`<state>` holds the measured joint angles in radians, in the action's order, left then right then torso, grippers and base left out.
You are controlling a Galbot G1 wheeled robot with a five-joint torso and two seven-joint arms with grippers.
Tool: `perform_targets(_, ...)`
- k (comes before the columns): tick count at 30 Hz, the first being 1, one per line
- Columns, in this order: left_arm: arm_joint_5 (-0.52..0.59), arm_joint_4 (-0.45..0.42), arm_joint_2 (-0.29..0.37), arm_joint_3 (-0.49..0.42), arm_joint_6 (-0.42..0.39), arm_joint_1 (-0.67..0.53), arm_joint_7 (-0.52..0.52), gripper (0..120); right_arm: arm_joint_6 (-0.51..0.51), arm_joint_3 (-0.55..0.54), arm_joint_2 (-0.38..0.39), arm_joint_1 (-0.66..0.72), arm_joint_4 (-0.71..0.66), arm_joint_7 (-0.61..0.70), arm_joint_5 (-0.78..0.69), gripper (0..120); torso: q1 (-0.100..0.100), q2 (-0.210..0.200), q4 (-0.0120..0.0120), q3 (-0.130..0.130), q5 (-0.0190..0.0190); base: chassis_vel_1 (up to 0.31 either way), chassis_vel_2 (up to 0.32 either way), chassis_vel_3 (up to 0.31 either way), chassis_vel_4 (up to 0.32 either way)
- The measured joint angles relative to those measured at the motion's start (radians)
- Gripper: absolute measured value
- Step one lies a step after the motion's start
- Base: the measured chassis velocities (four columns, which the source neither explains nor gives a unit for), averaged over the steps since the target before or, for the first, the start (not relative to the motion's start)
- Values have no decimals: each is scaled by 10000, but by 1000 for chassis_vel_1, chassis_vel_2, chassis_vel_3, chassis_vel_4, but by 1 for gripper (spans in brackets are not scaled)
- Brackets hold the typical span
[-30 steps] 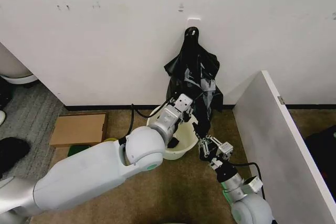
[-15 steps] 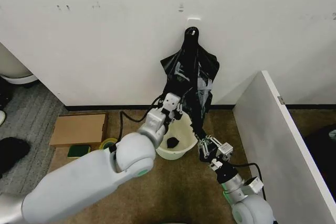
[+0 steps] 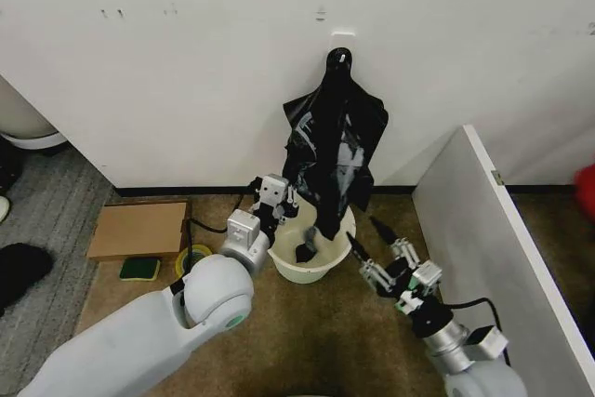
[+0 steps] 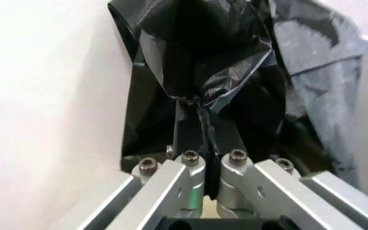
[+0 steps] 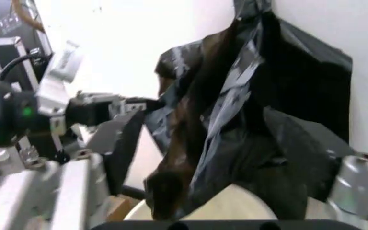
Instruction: Place the garbage bag over the trash bin.
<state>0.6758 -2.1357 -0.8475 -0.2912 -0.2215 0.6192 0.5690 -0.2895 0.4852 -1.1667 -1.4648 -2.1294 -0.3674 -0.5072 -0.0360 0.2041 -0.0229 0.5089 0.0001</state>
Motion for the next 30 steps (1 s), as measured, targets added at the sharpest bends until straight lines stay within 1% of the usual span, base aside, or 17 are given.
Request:
perform_targets(2, -4, -50, 22, 89, 25, 104, -33, 0, 157, -134, 118, 141, -22, 292, -90, 84, 0, 0, -2, 0, -1, 0, 0, 0, 0)
perform_targets(3, -4, -50, 22, 89, 25, 104, -33, 0, 157, -134, 118, 141, -22, 292, -90, 84, 0, 0, -2, 0, -1, 0, 0, 0, 0)
perform_targets(4, -12, -89, 45, 144, 41, 177, -50, 0, 279, -287, 205, 269, -21, 529, -147, 90, 0, 0, -2, 0, -1, 0, 0, 0, 0)
perform_targets(5, -13, -100, 52, 159, 44, 198, -56, 0, 322, -344, 231, 317, -15, 597, -159, 91, 0, 0, -2, 0, 0, 0, 0, 0, 0)
perform_targets(6, -24, -166, 97, 249, 65, 332, -83, 0, 499, -612, 372, 539, 76, 847, -214, 97, 0, 0, 1, 0, -1, 0, 0, 0, 0)
perform_targets(7, -32, -177, 115, 298, 79, 408, -100, 0, 574, -726, 431, 649, 142, 939, -242, 98, 0, 0, -1, 0, -1, 0, 0, 0, 0)
perform_targets(11, -94, -182, 132, 445, 132, 592, -180, 0, 845, -1104, 610, 1074, 381, 1164, -571, 100, 0, 0, 0, 1, -1, 0, 0, 0, 0)
perform_targets(14, -136, -190, 151, 610, 197, 756, -268, 0, 1160, -1674, 849, 1801, 724, 1437, -1337, 100, 0, 0, -2, 1, -1, 0, 0, 0, 0)
perform_targets(15, -136, -190, 151, 610, 197, 756, -268, 0, 1160, -1674, 849, 1801, 724, 1437, -1337, 100, 0, 0, -2, 1, -1, 0, 0, 0, 0)
perform_targets(17, -139, -233, 172, 663, 210, 779, -304, 0, 1236, -1966, 982, 2269, 978, 1524, -1489, 100, -1, 0, 2, 1, -1, 0, 0, 0, 0)
perform_targets(19, -139, -272, 199, 706, 212, 787, -319, 0, 1301, -2322, 1122, 2805, 1200, 1606, -1559, 100, -2, 0, 0, 1, -1, 0, 0, 0, 0)
perform_targets(25, -138, -322, 270, 795, 212, 876, -339, 0, 1441, -2804, 1122, 3439, 1352, 1839, -1578, 100, -2, 0, -1, 1, -2, 0, 0, 0, 0)
perform_targets(30, -142, -377, 297, 1065, 211, 1158, -365, 0, 1605, -3295, 904, 4038, 1665, 2253, -1624, 100, -2, 0, -1, 1, -3, 0, 0, 0, 0)
